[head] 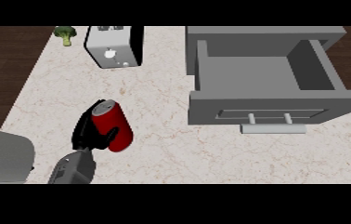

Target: Pick up the can, place it into the drawer and close the drawer

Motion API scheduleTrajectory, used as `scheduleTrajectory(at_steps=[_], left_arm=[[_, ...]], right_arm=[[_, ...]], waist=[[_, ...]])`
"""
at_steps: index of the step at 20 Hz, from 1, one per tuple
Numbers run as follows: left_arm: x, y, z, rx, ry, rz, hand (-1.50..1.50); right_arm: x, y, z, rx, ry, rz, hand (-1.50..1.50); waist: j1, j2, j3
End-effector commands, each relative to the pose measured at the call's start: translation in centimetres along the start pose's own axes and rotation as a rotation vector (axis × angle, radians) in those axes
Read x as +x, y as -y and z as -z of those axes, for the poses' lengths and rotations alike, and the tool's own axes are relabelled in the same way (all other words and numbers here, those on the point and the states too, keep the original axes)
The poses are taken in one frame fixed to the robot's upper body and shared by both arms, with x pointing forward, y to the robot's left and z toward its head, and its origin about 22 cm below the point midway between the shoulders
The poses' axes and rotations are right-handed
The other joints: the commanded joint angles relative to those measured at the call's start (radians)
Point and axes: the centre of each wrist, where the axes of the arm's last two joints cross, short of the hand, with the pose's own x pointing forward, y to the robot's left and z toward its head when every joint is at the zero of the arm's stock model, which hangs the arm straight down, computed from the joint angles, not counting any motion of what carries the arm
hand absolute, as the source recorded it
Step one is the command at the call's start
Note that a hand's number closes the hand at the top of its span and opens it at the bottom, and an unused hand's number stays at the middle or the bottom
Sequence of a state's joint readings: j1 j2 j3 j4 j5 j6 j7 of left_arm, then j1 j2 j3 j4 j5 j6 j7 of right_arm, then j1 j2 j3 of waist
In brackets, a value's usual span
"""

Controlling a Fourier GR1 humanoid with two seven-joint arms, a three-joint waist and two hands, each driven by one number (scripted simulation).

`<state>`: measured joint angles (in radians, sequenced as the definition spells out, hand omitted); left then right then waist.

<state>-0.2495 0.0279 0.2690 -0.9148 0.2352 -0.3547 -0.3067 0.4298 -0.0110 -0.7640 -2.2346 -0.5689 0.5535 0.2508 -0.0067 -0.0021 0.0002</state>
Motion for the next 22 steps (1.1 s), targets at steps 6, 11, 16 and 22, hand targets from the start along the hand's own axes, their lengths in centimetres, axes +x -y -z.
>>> scheduleTrajectory(at_steps=[6,11,16,22], left_arm=[[4.4,5.8,3.6,0.094,0.117,0.032,1.5],[8.7,10.2,4.3,0.055,0.172,0.069,1.5],[11.8,13.1,5.2,0.031,0.159,0.089,1.5],[13.1,17.3,6.1,0.035,0.196,0.119,1.5]], right_arm=[[-0.1,-1.4,-0.6,-0.011,0.019,-0.007,-1.5],[-0.1,-2.1,-0.3,0.001,0.015,-0.008,-1.5],[1.1,-1.6,-0.2,-0.017,0.01,0.01,-1.5],[0.7,-0.8,-1.2,-0.032,0.014,0.016,-1.5]], waist=[[-0.002,-0.001,0.0],[0.0,-0.003,0.001],[0.002,0.0,0.0],[-0.006,0.001,0.0]])
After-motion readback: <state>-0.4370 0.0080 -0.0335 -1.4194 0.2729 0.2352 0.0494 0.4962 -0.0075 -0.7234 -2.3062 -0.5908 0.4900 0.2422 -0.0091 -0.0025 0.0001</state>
